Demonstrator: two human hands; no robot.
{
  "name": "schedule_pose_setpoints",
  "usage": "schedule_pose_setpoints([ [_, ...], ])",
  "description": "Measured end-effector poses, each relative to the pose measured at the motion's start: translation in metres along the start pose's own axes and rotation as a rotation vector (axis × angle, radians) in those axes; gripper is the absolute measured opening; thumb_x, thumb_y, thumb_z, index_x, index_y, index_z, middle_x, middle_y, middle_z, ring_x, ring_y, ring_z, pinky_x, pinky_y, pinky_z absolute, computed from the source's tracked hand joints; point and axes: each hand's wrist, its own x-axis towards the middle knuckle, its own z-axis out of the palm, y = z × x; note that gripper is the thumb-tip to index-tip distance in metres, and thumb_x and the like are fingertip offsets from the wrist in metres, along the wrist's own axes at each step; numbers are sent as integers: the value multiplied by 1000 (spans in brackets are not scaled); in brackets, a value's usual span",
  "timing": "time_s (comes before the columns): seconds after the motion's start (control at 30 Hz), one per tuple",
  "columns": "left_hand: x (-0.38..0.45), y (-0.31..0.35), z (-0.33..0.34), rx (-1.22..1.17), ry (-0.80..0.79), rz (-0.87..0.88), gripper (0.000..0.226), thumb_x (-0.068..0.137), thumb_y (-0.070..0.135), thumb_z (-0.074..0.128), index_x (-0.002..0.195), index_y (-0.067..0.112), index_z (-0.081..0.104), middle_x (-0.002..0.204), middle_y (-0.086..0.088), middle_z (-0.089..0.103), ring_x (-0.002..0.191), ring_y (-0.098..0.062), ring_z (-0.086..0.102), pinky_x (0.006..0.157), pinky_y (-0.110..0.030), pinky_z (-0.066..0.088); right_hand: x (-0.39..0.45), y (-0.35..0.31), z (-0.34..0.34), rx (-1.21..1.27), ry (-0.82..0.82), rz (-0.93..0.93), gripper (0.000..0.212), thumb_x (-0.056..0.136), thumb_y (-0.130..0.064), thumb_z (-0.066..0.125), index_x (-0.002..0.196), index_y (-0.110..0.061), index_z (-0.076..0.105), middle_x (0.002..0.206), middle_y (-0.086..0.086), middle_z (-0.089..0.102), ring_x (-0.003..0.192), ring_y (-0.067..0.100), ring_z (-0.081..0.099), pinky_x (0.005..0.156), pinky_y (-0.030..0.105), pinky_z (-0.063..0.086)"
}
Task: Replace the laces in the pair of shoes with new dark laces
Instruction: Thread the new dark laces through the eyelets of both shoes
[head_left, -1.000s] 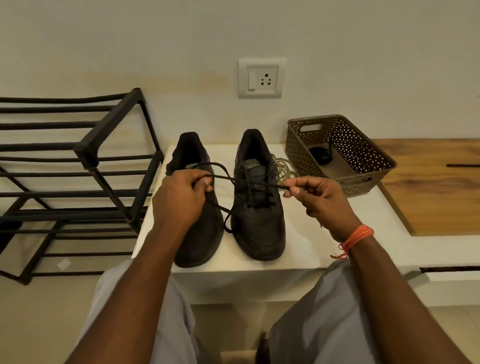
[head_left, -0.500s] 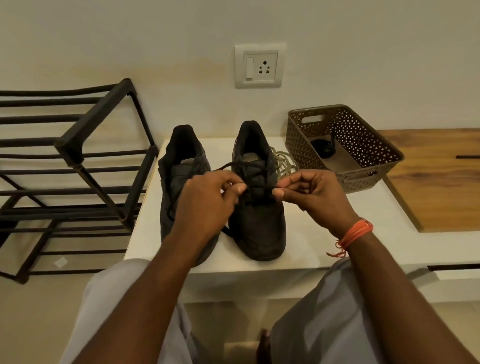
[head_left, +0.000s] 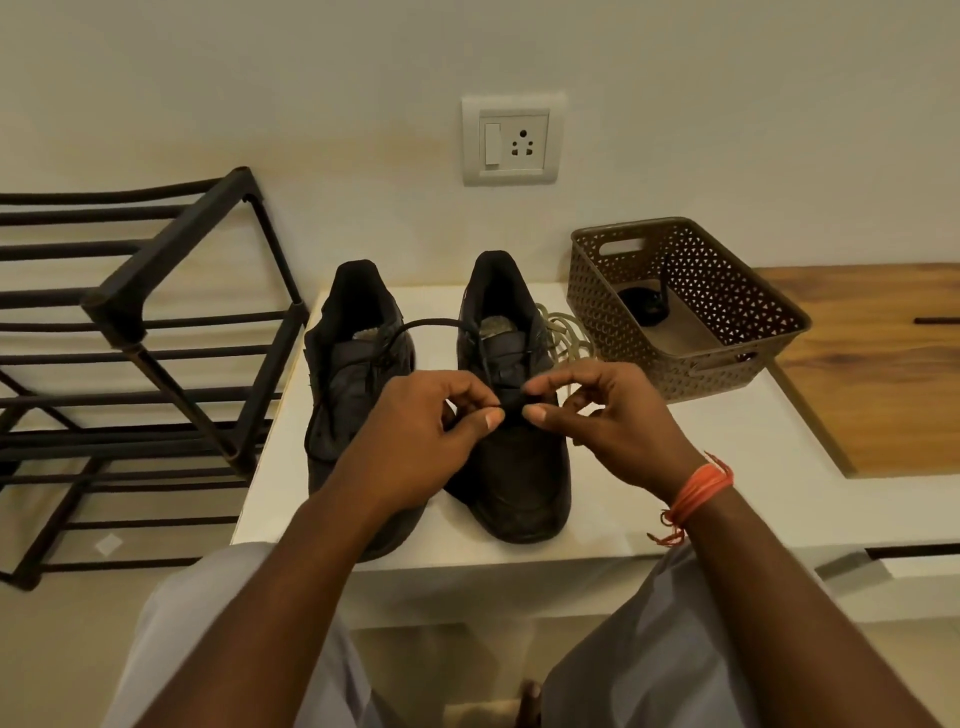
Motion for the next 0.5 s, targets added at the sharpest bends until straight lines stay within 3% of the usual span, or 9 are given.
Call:
schedule_pose_setpoints([
  [0.1,1,-2,-2,-37,-15,14,5,89,30,65,90,33,68,82,18,65,76,-4,62,70,-13,47,-1,2,-3,-122,40,-6,18,75,-27,80,91,-26,72,103,-12,59,74,7,59,61,11,45],
  [0.23,2,-8,-13,-55,-152,25,9,88,28,66,92,36,68,87,17,68,81,-4,64,76,-18,51,-3,0,-6,-106,-66,-28,13,75,-25,80,82,-33,71,103,-8,63,87,9,61,63,16,49],
  [0.37,1,-11,-21,-59,-261,16,13,87,26,67,94,38,69,89,18,70,86,-4,65,81,-20,54,-5,1,-3,-166,-177,-16,7,81,-22,76,80,-25,70,100,-6,59,82,11,61,61,16,48],
  [0.5,1,-15,-18,-26,-344,-24,18,84,40,64,101,38,69,95,17,69,88,-5,65,83,-23,53,-7,1,-2,-178,-133,-25,6,87,-21,69,86,-22,64,97,-7,61,85,10,60,63,18,51],
])
